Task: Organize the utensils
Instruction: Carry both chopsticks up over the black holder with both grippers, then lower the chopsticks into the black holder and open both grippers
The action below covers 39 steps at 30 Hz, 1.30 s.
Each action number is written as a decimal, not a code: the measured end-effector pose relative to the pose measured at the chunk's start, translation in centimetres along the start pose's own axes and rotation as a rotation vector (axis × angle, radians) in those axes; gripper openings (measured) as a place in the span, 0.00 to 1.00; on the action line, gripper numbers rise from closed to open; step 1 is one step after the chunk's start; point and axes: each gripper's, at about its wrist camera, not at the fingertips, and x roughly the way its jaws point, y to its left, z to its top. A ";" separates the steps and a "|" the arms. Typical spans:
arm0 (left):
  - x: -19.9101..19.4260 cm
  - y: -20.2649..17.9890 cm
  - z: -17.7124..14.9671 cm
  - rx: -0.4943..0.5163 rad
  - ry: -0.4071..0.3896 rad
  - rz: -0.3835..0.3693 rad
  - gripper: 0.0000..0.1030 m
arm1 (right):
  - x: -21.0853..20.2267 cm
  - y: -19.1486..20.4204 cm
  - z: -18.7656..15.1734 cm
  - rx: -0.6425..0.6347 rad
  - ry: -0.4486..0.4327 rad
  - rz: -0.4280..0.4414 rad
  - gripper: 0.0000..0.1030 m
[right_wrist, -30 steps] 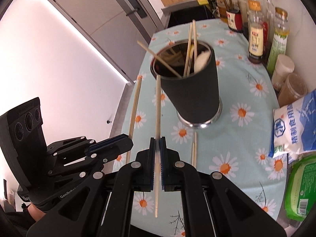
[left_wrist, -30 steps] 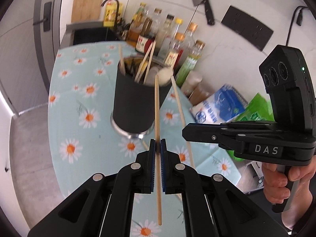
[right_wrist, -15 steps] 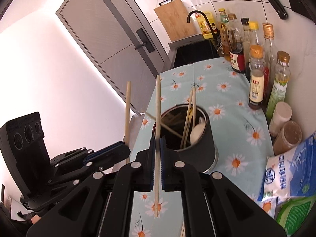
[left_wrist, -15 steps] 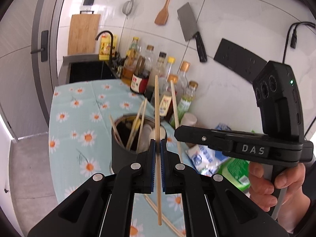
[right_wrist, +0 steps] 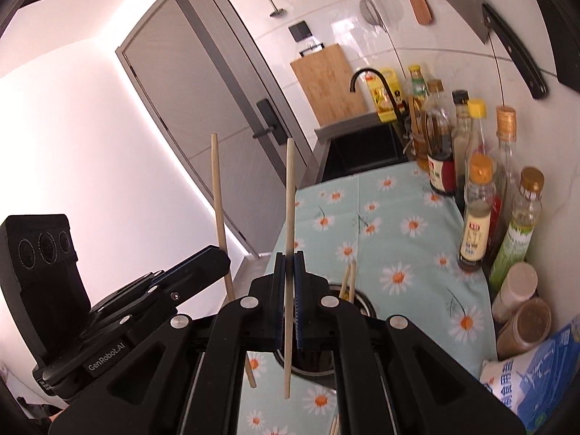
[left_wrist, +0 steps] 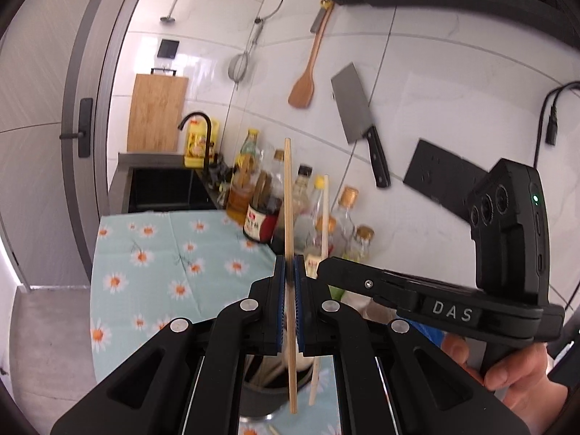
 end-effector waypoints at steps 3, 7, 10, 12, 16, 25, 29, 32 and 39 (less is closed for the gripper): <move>0.6 0.2 0.3 -0.005 -0.020 -0.003 0.04 | 0.0 -0.1 0.8 -0.002 -0.043 -0.003 0.05; 1.6 1.0 0.3 -0.021 -0.034 -0.005 0.04 | 0.3 -0.4 1.1 -0.027 -0.097 -0.032 0.06; 2.1 1.2 -0.1 -0.004 -0.057 0.010 0.04 | 0.7 -1.1 1.0 -0.026 -0.116 -0.037 0.05; 2.7 1.6 -0.5 -0.012 -0.068 0.020 0.04 | 1.2 -1.7 0.8 -0.012 -0.115 -0.042 0.05; 3.7 2.4 -1.3 -0.037 -0.060 0.025 0.04 | 2.2 -2.3 0.1 -0.031 -0.119 -0.064 0.05; 5.3 3.1 -3.7 -0.030 -0.001 0.041 0.05 | 4.4 -3.1 -2.6 -0.071 -0.084 -0.120 0.05; 5.2 3.4 -4.4 -0.041 0.024 0.053 0.05 | 4.4 -3.2 -3.1 -0.059 -0.066 -0.117 0.19; 4.8 3.6 -4.6 -0.055 0.028 0.055 0.05 | 4.0 -3.2 -3.1 -0.053 -0.071 -0.121 0.23; 3.4 3.3 -4.5 -0.060 0.011 0.044 0.05 | 2.6 -2.7 -3.2 -0.050 -0.075 -0.123 0.23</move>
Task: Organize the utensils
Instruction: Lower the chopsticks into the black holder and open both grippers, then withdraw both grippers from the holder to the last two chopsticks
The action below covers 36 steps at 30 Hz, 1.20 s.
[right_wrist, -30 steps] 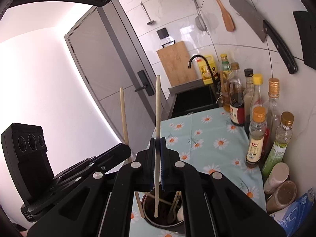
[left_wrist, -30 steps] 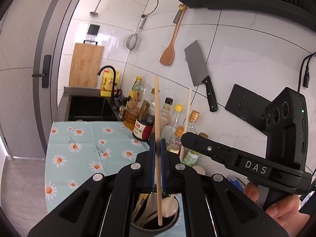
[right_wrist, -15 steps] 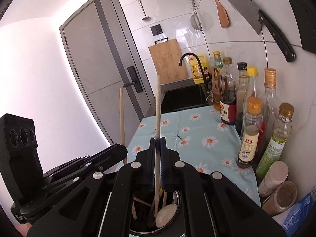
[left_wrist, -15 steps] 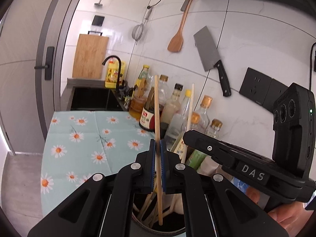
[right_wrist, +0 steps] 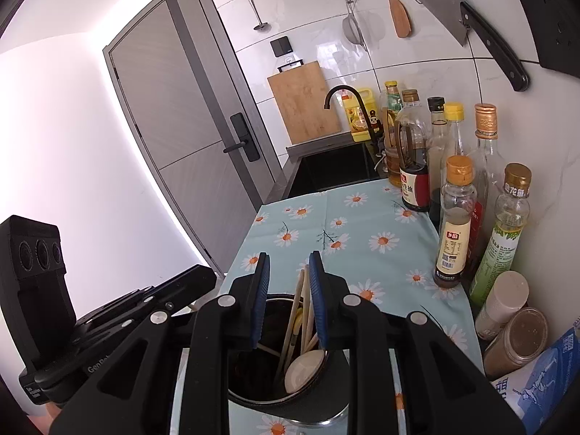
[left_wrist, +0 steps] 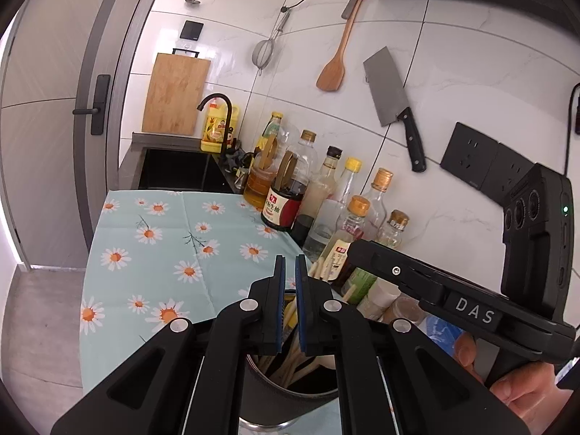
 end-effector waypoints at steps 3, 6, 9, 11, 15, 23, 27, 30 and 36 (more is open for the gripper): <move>-0.9 -0.3 0.1 0.002 -0.008 -0.001 0.05 | -0.8 0.4 0.1 -0.008 -0.007 0.005 0.24; -1.8 -0.5 0.2 -0.002 -0.015 0.009 0.05 | -1.7 0.9 0.2 -0.023 -0.010 0.013 0.28; -2.7 -0.9 0.2 0.003 -0.025 0.009 0.06 | -2.7 1.4 0.3 -0.033 -0.015 0.019 0.28; -3.6 -1.1 0.1 0.006 -0.036 0.016 0.27 | -3.6 1.6 0.2 -0.037 -0.024 0.006 0.29; -5.1 -1.3 -0.1 0.002 -0.048 0.016 0.33 | -5.3 1.6 0.1 -0.037 -0.029 0.001 0.31; -7.9 -1.5 -1.0 -0.002 -0.023 0.009 0.38 | -7.9 1.4 -1.1 -0.053 0.015 0.006 0.41; -8.8 -1.6 -1.9 -0.005 0.001 0.019 0.40 | -8.6 1.4 -2.2 -0.065 0.051 0.008 0.44; -9.4 -1.6 -2.9 -0.015 0.023 0.023 0.41 | -8.8 1.3 -3.3 -0.066 0.084 0.010 0.46; -10.2 -1.4 -4.8 -0.030 0.066 0.024 0.44 | -8.2 1.0 -5.1 -0.038 0.193 0.013 0.51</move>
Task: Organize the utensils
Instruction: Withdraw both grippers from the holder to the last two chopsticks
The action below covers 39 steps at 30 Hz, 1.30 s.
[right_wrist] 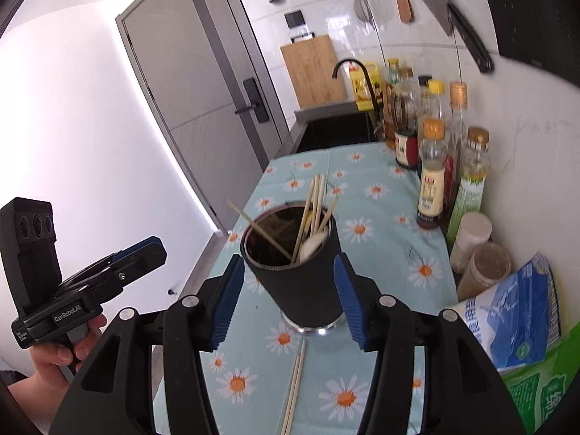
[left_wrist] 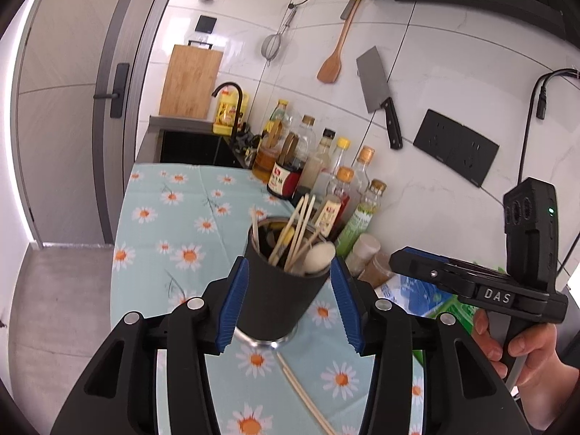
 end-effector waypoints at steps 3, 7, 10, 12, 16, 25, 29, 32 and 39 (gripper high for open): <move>-0.3 0.4 -1.2 -0.016 0.022 0.007 0.44 | 1.0 0.0 -1.0 0.020 0.074 0.006 0.51; -0.4 1.0 -2.6 -0.042 0.053 0.007 0.44 | 2.6 -0.2 -2.2 0.056 0.181 0.020 0.51; -0.4 1.4 -3.7 -0.066 0.077 0.008 0.44 | 3.4 -0.4 -3.0 0.071 0.236 0.019 0.51; -0.3 1.6 -4.6 -0.074 0.096 0.012 0.44 | 4.1 -0.5 -3.6 0.083 0.277 0.022 0.51; -0.3 1.8 -6.2 -0.086 0.126 0.008 0.44 | 5.5 -0.4 -4.6 0.079 0.355 0.034 0.51; -0.1 2.5 -9.4 -0.130 0.187 0.005 0.42 | 10.0 -0.7 -7.5 0.105 0.582 -0.010 0.44; -0.1 2.9 -10.6 -0.150 0.211 0.004 0.42 | 11.9 -1.4 -8.7 0.150 0.676 -0.020 0.35; 0.0 3.1 -11.2 -0.161 0.224 0.004 0.42 | 13.2 -1.7 -9.6 0.149 0.731 -0.063 0.30; 0.1 3.5 -12.8 -0.188 0.257 0.007 0.42 | 15.7 -1.1 -11.2 0.124 0.810 -0.103 0.18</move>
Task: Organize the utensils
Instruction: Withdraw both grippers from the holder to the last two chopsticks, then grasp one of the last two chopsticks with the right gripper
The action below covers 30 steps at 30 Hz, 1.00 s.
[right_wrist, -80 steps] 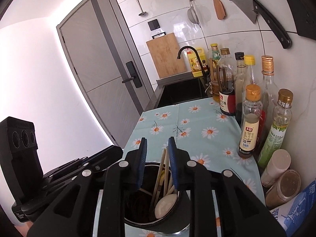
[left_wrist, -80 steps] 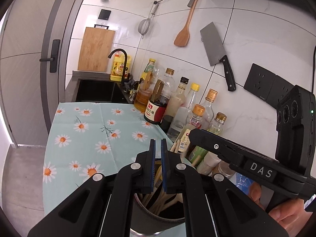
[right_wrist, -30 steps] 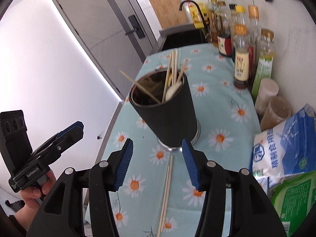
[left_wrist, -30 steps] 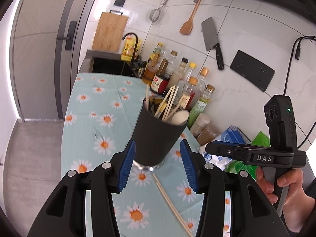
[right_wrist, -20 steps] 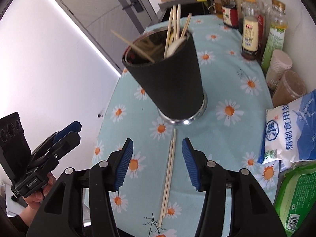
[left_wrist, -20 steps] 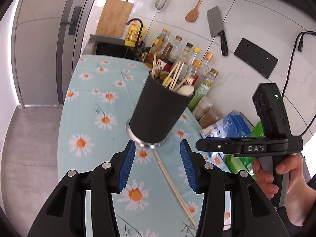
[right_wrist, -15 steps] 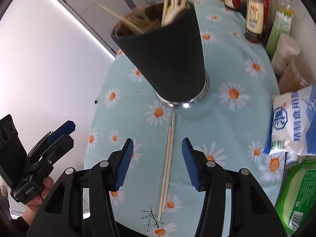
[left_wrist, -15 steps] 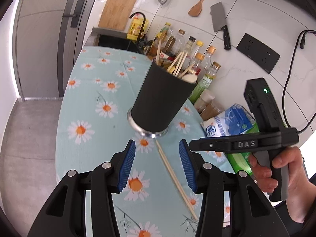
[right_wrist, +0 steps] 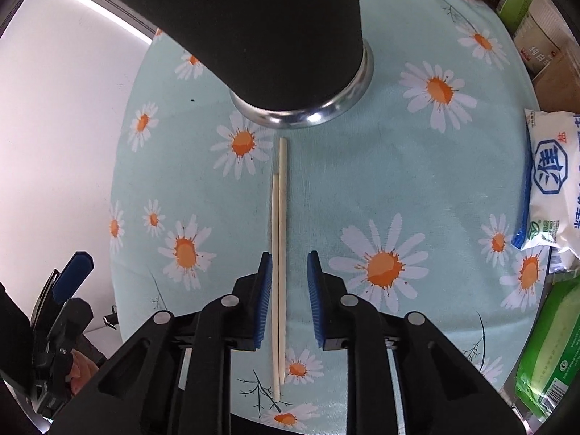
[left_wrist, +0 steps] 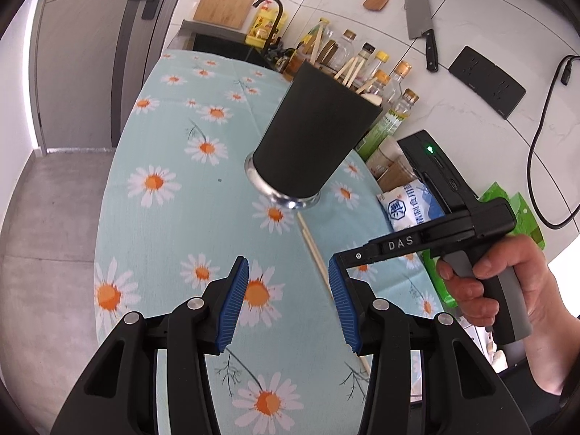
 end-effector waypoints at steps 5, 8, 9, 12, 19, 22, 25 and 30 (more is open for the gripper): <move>0.1 0.4 -0.5 -0.017 0.009 -0.001 0.42 | 1.3 1.0 0.6 -0.026 0.019 -0.046 0.14; 0.1 0.7 -0.6 -0.026 0.010 0.000 0.42 | 1.8 1.7 0.7 -0.043 0.023 -0.069 0.14; 0.0 0.8 -0.6 -0.027 0.009 0.000 0.42 | 1.9 1.9 0.8 -0.045 0.024 -0.075 0.13; 0.0 0.9 -0.5 -0.032 0.008 0.000 0.42 | 2.2 2.8 0.9 -0.052 0.022 -0.100 0.10; 0.0 1.1 -0.4 -0.036 0.007 -0.002 0.42 | 2.8 3.2 0.8 -0.058 0.028 -0.111 0.10; 0.1 1.0 -0.4 -0.035 0.010 -0.006 0.42 | 2.6 3.3 1.0 -0.069 0.028 -0.139 0.08; 0.5 0.7 -0.4 -0.032 0.021 -0.011 0.42 | 2.7 3.8 1.2 -0.054 0.027 -0.164 0.06; 1.0 0.1 -0.5 -0.021 0.035 -0.018 0.42 | 2.9 4.4 1.3 -0.054 0.030 -0.183 0.04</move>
